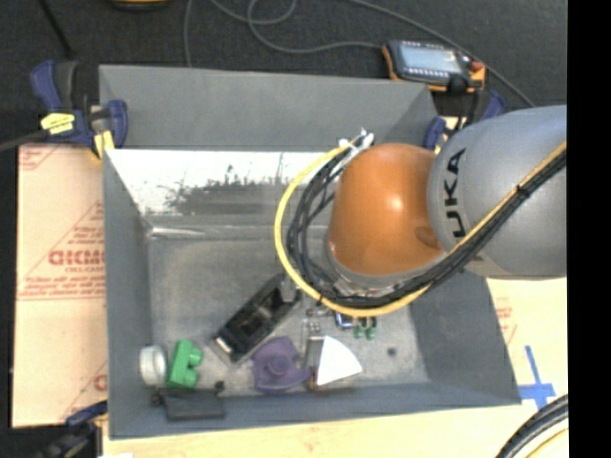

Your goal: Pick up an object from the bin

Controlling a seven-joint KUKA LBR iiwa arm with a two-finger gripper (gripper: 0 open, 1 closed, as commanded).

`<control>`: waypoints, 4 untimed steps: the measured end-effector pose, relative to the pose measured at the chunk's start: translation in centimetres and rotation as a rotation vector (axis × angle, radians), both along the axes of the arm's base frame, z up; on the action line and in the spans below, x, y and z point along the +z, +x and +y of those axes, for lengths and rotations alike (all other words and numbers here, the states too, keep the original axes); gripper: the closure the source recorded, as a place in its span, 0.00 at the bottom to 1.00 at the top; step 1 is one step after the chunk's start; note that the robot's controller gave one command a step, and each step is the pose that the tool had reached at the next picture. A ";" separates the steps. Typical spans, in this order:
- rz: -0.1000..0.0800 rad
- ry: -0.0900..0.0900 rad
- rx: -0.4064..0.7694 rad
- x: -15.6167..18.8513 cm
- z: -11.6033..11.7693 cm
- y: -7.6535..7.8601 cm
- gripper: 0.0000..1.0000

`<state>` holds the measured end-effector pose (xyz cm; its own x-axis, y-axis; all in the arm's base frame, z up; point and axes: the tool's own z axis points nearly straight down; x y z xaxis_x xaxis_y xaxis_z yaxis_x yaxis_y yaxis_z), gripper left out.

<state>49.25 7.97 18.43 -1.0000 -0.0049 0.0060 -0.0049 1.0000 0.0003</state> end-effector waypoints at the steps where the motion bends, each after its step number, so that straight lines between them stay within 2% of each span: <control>1: -0.008 0.001 -0.003 0.4 0.0 0.2 0.00; 2: -0.015 0.000 0.077 -2.9 4.1 2.6 0.00; 3: -0.007 0.000 0.171 -5.2 8.1 0.6 0.00; 4: -0.008 0.002 0.098 -5.7 6.3 3.7 0.00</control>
Offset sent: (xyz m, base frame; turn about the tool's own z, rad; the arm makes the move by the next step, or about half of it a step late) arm 0.0548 0.1048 -0.0832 -0.1881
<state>52.95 14.28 12.72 -0.9948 -0.1022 -0.0023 -0.1023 0.9948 0.0018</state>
